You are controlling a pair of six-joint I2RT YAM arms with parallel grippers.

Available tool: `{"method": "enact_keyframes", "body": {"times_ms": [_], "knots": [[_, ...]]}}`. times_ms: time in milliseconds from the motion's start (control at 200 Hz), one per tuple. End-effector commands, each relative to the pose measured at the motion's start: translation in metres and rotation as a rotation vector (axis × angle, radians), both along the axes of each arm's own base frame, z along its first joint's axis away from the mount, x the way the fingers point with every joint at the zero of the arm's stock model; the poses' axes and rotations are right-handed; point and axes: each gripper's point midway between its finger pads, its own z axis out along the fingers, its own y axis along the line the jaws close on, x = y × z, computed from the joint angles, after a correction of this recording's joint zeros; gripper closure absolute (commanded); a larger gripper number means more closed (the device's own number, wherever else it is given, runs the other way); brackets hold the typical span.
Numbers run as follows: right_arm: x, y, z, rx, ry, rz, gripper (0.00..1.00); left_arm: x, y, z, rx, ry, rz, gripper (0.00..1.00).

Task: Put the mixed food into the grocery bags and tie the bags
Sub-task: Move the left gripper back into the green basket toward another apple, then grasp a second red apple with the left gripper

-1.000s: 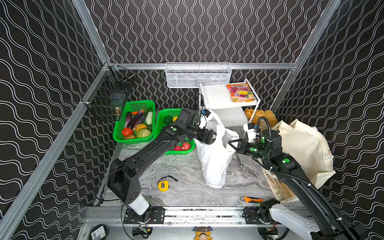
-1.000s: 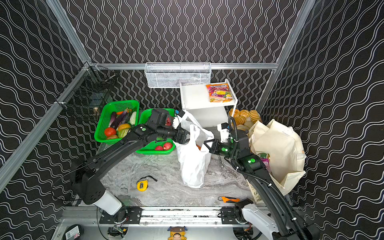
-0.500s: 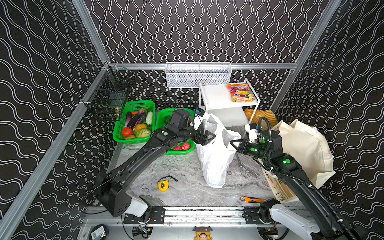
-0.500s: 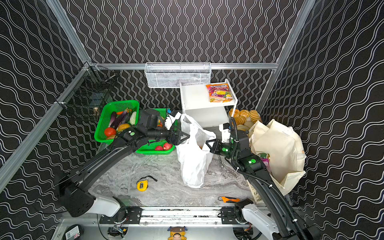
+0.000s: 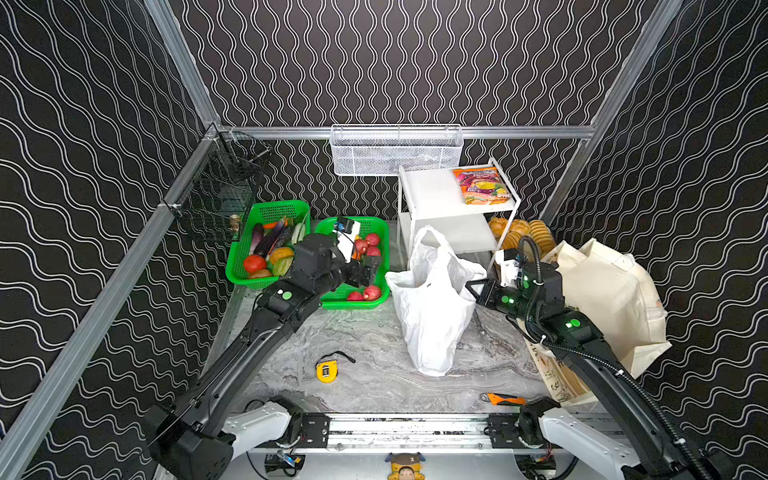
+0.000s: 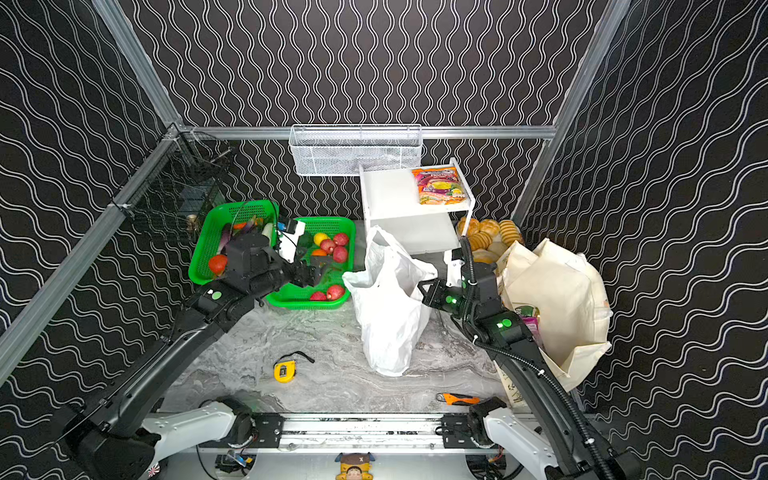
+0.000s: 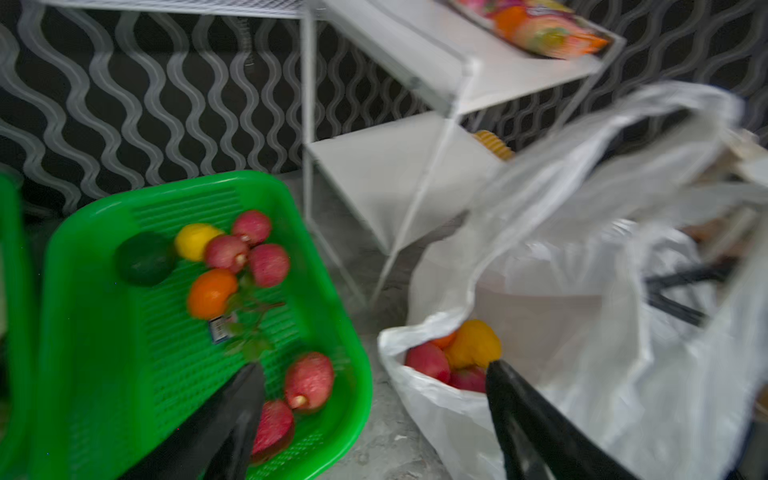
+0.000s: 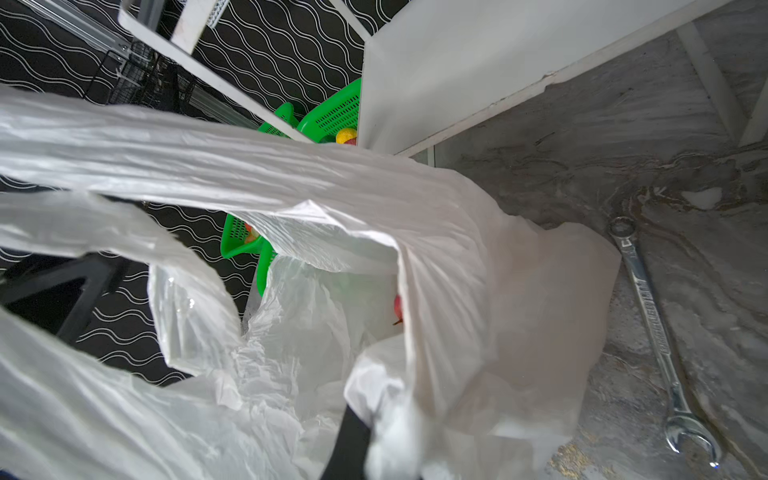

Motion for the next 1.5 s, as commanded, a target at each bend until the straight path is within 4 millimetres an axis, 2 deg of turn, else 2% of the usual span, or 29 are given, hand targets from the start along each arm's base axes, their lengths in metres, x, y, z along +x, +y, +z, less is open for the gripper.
{"method": "enact_keyframes", "body": {"times_ms": [0, 75, 175, 270, 435, 521, 621, 761, 856, 1141, 1241, 1346, 1497], "knots": [[0.001, 0.002, 0.014, 0.025, -0.038, 0.007, 1.00, 0.017, 0.029, -0.047, -0.031, 0.227, 0.122, 0.13], [0.000, 0.003, 0.015, 0.031, -0.041, 0.011, 1.00, 0.026, 0.025, -0.077, -0.023, 0.381, 0.048, 0.13], [0.000, 0.004, 0.016, 0.038, -0.044, 0.017, 1.00, 0.034, 0.009, -0.114, 0.018, 0.553, -0.056, 0.16], [-0.001, 0.005, 0.017, 0.051, -0.043, 0.022, 1.00, 0.042, 0.000, -0.147, 0.047, 0.707, -0.104, 0.29], [-0.001, 0.007, 0.021, 0.062, -0.046, 0.029, 1.00, 0.057, -0.004, -0.192, 0.097, 0.843, -0.089, 0.27], [-0.001, 0.007, 0.023, 0.062, -0.051, 0.028, 1.00, 0.062, -0.003, -0.207, 0.158, 0.863, -0.071, 0.22], [0.000, 0.007, 0.022, 0.061, -0.050, 0.030, 1.00, 0.063, -0.008, -0.222, 0.209, 0.892, -0.092, 0.21], [-0.001, 0.008, 0.025, 0.061, -0.053, 0.033, 1.00, 0.058, -0.017, -0.240, 0.258, 0.925, -0.136, 0.22], [0.000, 0.007, 0.024, 0.062, -0.051, 0.031, 1.00, 0.057, -0.014, -0.253, 0.296, 0.954, -0.126, 0.24], [0.000, 0.009, 0.022, 0.062, -0.042, 0.036, 1.00, 0.052, -0.012, -0.271, 0.329, 0.991, -0.143, 0.22], [0.000, 0.009, 0.020, 0.062, -0.041, 0.035, 1.00, 0.053, -0.008, -0.272, 0.350, 0.981, -0.135, 0.27], [0.000, 0.008, 0.020, 0.064, -0.040, 0.034, 1.00, 0.055, -0.007, -0.260, 0.355, 0.943, -0.130, 0.35], [0.000, 0.008, 0.020, 0.062, -0.042, 0.029, 1.00, 0.057, -0.004, -0.222, 0.340, 0.851, -0.112, 0.36]]}}
